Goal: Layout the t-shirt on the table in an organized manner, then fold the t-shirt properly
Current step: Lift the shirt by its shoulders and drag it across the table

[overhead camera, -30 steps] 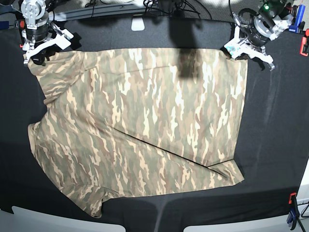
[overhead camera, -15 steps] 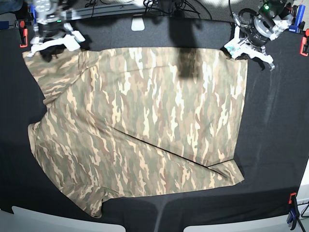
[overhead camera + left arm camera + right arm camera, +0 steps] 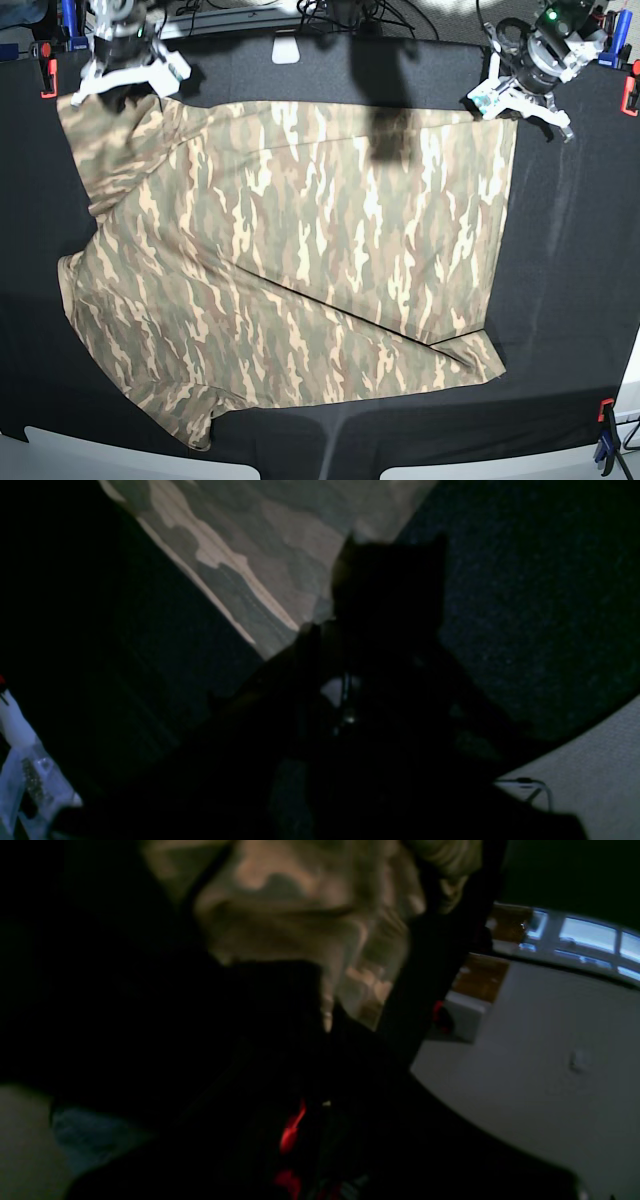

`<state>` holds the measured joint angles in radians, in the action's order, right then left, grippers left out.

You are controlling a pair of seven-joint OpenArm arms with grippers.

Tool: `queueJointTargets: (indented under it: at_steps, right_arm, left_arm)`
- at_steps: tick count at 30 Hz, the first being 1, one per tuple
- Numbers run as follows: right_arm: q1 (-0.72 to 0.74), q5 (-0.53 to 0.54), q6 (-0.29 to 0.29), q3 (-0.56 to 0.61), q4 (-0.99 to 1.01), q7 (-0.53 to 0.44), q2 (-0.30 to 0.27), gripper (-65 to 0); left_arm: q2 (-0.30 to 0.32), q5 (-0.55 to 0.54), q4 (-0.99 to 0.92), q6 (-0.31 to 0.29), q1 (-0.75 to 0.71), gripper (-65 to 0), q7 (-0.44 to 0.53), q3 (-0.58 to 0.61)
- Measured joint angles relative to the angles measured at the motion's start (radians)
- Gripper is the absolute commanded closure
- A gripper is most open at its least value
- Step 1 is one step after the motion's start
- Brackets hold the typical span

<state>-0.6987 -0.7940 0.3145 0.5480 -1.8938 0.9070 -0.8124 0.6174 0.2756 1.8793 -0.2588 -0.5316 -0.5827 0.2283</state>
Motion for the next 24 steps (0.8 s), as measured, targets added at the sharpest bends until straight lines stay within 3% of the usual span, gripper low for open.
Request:
queueJointTargets:
  at_steps: [7, 14, 18, 24]
  right_arm:
    - [-0.116, -0.077, 0.001, 0.0, -0.064, 0.033, -0.002, 0.0]
    - [-0.159, -0.177, 0.003, -0.001, -0.065, 0.08, -0.005, 0.0]
    - [-0.223, -0.26, 0.028, -0.001, -0.066, 0.1, -0.005, 0.0]
    - [-0.301, -0.346, 0.062, -0.001, -0.066, 0.15, -0.005, 0.0]
  left_arm:
    - [0.001, 0.001, 0.083, 0.002, -0.028, 0.0, -0.049, 0.0]
    - [0.004, 0.01, 0.212, 0.002, -0.069, 0.0, -0.172, 0.0]
    - [0.011, 0.07, 0.218, 0.002, -0.123, 0.0, -0.181, 0.0]
    - [0.01, 0.179, 0.218, 0.095, -0.21, 0.0, -0.18, 0.0]
